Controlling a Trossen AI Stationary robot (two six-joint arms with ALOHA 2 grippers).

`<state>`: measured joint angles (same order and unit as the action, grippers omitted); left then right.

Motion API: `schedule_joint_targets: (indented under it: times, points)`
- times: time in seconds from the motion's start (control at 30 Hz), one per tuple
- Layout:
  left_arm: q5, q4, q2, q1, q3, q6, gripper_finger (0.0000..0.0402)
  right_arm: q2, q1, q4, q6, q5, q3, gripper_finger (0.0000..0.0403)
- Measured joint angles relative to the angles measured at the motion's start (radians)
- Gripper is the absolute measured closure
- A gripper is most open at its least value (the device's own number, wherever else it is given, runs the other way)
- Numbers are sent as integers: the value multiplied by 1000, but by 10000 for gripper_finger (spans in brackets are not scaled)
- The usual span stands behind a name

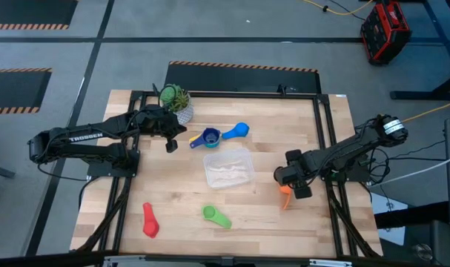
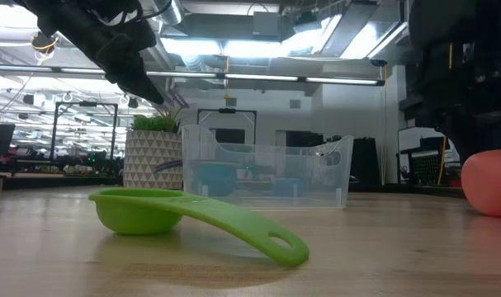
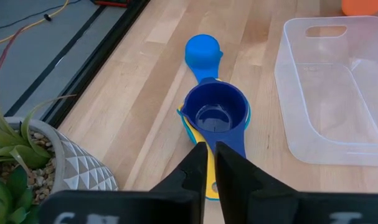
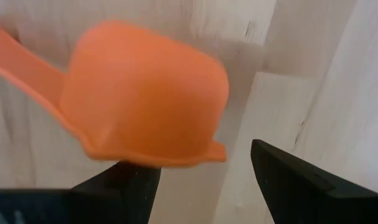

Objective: Nest measuring cups in basket
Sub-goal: Stack the orange measuring cup on top of the dark blue measuring cup

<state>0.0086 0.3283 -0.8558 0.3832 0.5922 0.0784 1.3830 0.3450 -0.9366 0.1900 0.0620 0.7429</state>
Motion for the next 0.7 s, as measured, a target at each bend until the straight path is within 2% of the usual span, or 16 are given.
schedule_joint_targets:
  times: [0.27, 0.6, 0.7]
  points:
    - [0, 0, 0, 0, 0, 0, 374, 0, 0, 82, -12, 47, 13, 155]
    - [0, 0, 0, 0, 0, 0, 374, 7, -1, 227, -42, 54, 4, 155]
    - [0, 0, 0, 0, 0, 0, 374, 15, -3, 269, -66, 101, 3, 155]
